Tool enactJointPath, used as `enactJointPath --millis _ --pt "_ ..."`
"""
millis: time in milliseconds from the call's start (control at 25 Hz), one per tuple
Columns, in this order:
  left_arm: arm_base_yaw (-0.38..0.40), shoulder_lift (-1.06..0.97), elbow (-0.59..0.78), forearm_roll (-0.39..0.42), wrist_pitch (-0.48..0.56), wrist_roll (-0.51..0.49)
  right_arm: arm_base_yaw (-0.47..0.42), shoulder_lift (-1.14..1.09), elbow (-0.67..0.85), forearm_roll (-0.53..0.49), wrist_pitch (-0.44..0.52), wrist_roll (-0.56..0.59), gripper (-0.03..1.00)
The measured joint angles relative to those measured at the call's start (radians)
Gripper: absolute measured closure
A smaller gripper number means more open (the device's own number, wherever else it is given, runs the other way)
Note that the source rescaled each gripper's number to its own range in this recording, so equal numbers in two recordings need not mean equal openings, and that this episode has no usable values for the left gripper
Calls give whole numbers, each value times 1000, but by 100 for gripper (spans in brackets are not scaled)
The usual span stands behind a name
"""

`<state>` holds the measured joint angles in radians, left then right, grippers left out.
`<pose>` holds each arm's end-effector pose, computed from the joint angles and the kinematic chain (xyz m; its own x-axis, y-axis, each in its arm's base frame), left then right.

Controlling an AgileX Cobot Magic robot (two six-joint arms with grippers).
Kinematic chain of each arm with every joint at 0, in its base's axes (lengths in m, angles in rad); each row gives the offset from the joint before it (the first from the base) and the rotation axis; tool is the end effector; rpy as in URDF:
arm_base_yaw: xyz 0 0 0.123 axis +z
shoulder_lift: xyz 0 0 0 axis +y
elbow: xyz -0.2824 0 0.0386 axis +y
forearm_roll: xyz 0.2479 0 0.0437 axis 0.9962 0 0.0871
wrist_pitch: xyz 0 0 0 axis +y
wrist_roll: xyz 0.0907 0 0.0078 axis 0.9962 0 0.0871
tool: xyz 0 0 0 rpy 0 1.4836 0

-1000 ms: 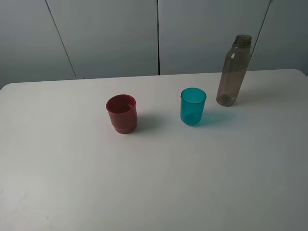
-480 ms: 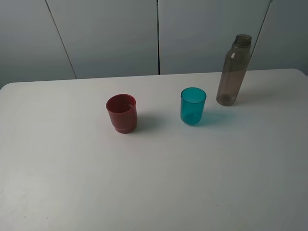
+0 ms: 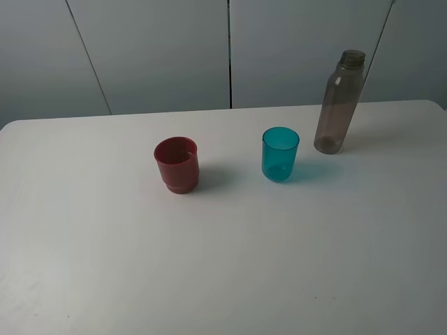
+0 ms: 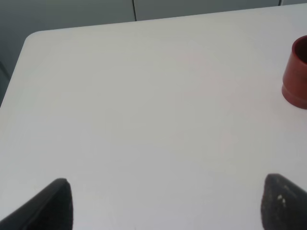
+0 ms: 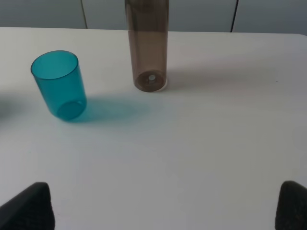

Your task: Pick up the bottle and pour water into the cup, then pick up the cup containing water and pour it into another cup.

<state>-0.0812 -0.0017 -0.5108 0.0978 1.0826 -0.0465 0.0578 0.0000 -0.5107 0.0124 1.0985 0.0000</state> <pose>-0.0068 0.0084 0.2787 -0.4611 0.0370 -0.8866 0.0044 0.9992 0.0394 -0.0077 0.0006 0.2771 -0.4795 -0.0221 -0.8773 -0.0647 0.9979 0.0102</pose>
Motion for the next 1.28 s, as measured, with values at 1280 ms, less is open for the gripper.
enactJointPath --millis 1280 --pt "0 0 0 0 0 0 -28 -1 0 -18 -2 0 -3"
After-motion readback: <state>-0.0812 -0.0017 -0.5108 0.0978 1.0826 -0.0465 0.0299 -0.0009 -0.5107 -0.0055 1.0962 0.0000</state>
